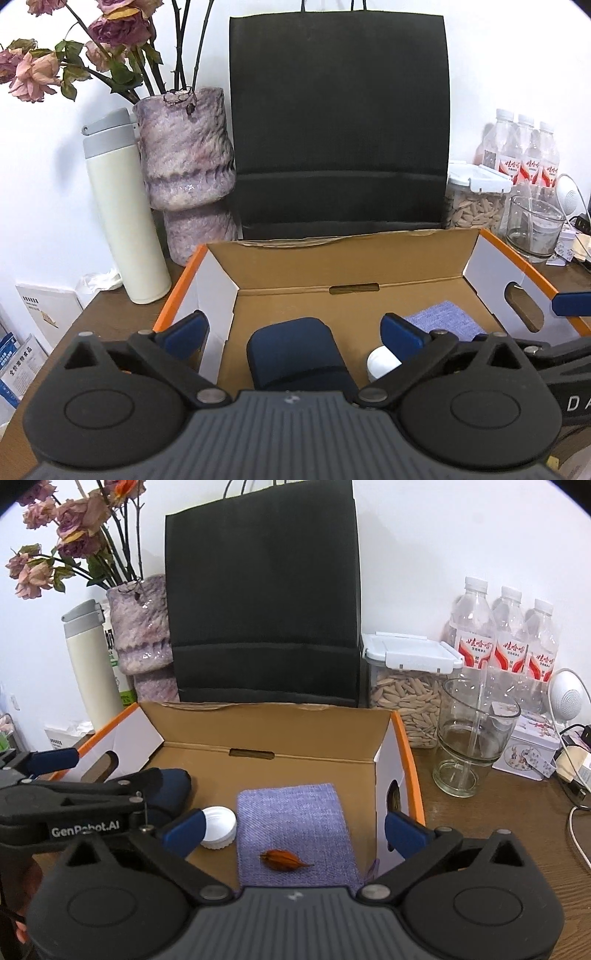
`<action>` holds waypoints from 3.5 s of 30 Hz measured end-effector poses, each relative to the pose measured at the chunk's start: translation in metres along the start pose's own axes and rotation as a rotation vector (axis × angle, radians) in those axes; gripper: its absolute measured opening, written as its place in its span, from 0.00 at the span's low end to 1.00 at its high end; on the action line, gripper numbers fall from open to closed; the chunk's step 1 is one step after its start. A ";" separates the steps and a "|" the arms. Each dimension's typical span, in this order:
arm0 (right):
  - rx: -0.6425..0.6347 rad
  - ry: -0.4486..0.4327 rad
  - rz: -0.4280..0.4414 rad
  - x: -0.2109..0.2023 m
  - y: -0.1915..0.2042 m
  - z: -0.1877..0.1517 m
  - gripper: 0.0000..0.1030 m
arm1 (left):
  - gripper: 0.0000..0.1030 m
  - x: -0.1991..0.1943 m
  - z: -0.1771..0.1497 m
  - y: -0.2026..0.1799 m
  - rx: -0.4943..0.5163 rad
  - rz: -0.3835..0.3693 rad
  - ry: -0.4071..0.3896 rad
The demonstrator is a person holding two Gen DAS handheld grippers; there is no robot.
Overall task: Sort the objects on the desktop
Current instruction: 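Withdraw both grippers from the box back toward the desk items, then grasp the white plastic container with the right gripper, then grasp the yellow-white plush toy with the left gripper while the right holds the container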
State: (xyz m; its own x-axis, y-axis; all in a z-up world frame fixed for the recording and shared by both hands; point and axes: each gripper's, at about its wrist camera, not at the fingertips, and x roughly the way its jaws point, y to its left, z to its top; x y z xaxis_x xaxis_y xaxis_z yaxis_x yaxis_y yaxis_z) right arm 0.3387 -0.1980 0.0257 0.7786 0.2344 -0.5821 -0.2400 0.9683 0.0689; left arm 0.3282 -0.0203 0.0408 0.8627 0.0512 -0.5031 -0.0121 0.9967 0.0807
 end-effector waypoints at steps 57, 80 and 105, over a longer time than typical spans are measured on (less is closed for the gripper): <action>-0.090 0.062 -0.031 -0.094 0.015 -0.136 0.64 | 1.00 -0.150 -0.105 0.029 -0.052 -0.107 0.001; -0.065 -0.038 -0.051 -0.138 -0.022 -0.141 0.64 | 0.71 -0.133 -0.092 -0.030 -0.052 -0.272 0.161; -0.125 -0.114 0.020 -0.185 -0.024 -0.157 0.64 | 0.65 -0.160 -0.087 -0.049 0.148 -0.262 0.270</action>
State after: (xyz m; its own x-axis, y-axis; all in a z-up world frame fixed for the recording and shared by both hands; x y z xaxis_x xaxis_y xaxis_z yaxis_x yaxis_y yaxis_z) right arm 0.1098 -0.2784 0.0046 0.8321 0.2686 -0.4852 -0.3207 0.9468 -0.0259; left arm 0.1471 -0.0715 0.0422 0.6630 -0.1690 -0.7293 0.2807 0.9592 0.0330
